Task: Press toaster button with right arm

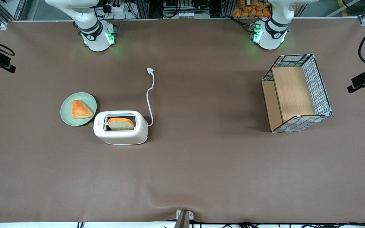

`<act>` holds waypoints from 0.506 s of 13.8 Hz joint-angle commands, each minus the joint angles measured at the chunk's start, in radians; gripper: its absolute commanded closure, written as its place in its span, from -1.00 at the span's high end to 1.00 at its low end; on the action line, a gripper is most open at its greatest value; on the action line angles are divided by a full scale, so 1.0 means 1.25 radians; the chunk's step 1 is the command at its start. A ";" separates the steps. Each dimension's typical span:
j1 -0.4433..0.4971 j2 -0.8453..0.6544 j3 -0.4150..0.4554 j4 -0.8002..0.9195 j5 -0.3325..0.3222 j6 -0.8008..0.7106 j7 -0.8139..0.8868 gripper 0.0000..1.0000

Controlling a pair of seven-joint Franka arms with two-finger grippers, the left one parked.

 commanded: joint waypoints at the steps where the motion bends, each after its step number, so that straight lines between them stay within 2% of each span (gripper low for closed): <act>1: -0.004 -0.004 0.007 0.008 -0.014 -0.003 0.003 1.00; 7: -0.013 0.002 0.005 0.017 -0.006 -0.007 -0.003 1.00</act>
